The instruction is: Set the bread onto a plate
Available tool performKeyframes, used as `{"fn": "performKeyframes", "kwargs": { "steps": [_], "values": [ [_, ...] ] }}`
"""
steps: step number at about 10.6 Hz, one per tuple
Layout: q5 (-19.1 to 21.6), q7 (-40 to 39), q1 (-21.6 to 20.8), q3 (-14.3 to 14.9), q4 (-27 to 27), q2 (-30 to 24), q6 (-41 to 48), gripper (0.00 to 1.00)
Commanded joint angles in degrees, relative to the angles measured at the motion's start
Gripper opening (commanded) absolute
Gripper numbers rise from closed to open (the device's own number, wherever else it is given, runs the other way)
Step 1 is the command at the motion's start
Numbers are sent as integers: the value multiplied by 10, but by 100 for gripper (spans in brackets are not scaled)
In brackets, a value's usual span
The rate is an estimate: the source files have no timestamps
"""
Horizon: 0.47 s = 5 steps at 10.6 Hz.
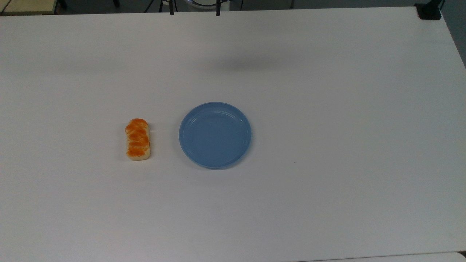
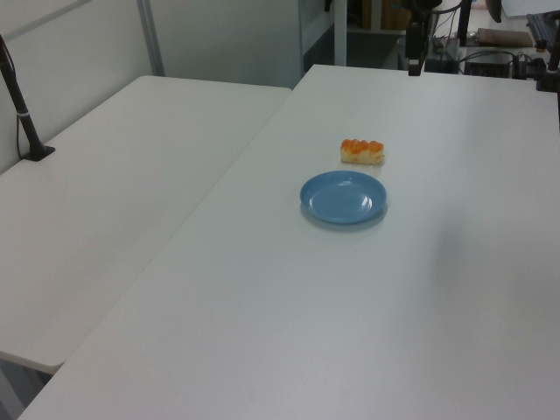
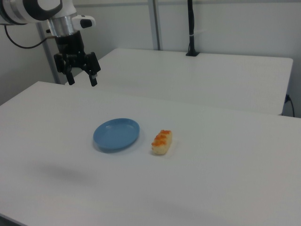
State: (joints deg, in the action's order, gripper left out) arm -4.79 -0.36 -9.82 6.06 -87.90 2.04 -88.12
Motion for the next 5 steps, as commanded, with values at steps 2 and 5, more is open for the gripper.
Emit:
{"fn": "performKeyframes", "kwargs": {
  "steps": [2,5],
  "values": [
    [7,9,5,2,-11,-9,5,100],
    [7,4,5,2,-11,-9,5,100]
  ]
}}
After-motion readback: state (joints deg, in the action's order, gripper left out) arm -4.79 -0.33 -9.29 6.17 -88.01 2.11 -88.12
